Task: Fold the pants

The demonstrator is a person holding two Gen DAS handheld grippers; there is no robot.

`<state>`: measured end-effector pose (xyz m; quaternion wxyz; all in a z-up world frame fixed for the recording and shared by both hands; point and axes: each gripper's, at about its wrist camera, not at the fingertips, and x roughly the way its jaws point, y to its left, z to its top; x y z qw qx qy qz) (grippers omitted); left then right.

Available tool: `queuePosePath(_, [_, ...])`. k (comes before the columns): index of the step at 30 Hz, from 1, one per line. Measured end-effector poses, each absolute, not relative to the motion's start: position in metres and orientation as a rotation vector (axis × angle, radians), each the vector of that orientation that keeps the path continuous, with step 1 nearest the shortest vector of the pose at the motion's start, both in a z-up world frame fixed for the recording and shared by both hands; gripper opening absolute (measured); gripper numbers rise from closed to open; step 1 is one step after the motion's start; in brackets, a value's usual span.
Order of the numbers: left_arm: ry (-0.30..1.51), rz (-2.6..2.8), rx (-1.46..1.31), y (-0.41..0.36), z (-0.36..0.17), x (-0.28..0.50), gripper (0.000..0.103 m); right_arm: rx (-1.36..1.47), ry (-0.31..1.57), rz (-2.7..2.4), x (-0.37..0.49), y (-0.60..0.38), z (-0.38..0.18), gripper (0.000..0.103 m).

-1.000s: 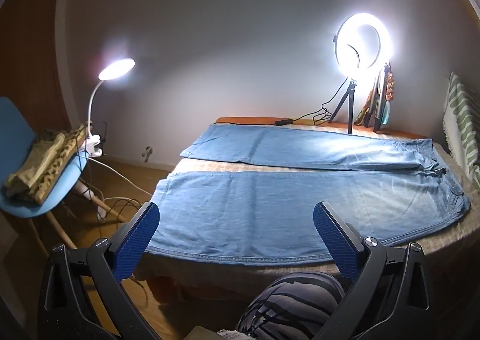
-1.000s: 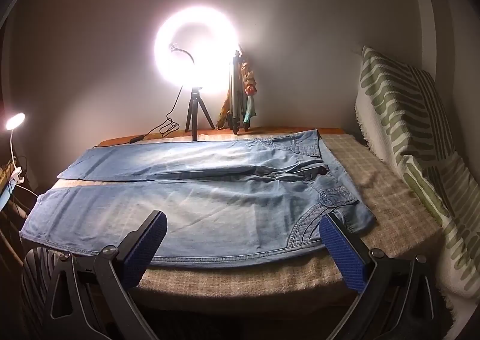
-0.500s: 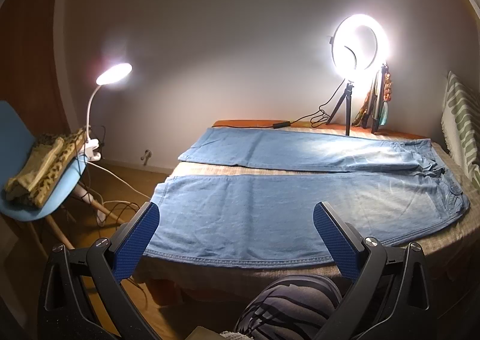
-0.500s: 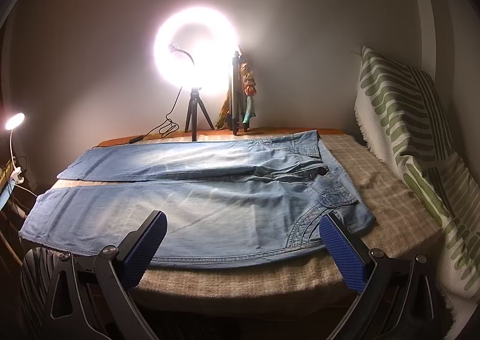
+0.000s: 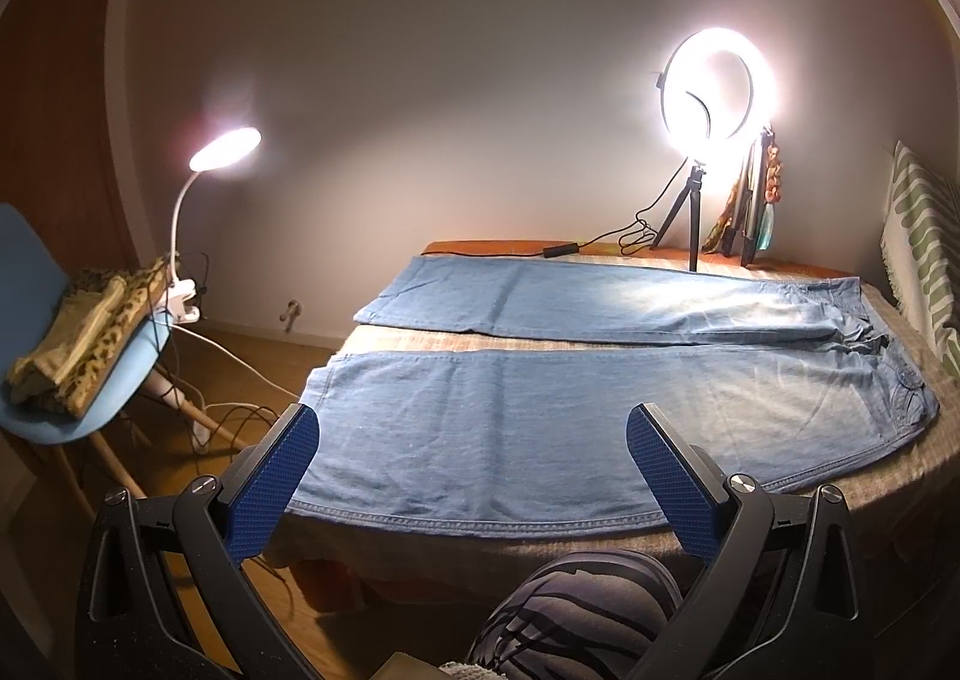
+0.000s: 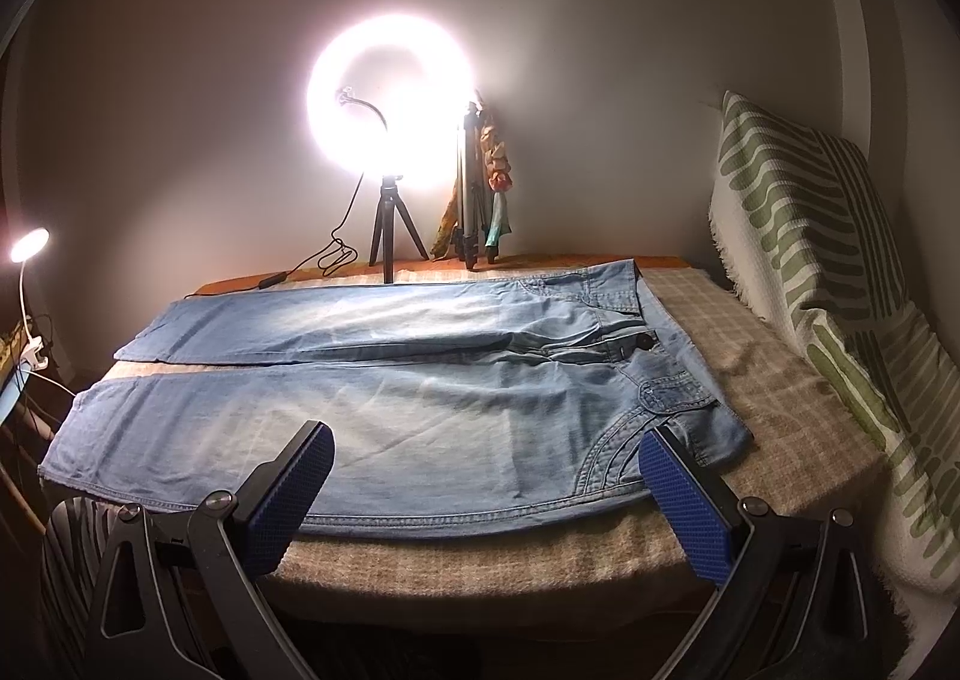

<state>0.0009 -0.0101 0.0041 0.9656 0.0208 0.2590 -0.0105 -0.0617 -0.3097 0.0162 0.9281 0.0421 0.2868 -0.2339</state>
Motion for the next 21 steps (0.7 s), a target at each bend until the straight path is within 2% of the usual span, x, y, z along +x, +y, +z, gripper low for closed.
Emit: queuePosePath(21, [0.524, -0.03, 0.049, -0.0151, 0.002, 0.0016, 0.102, 0.089, 0.591, -0.476, -0.0594, -0.3094, 0.0141, 0.103])
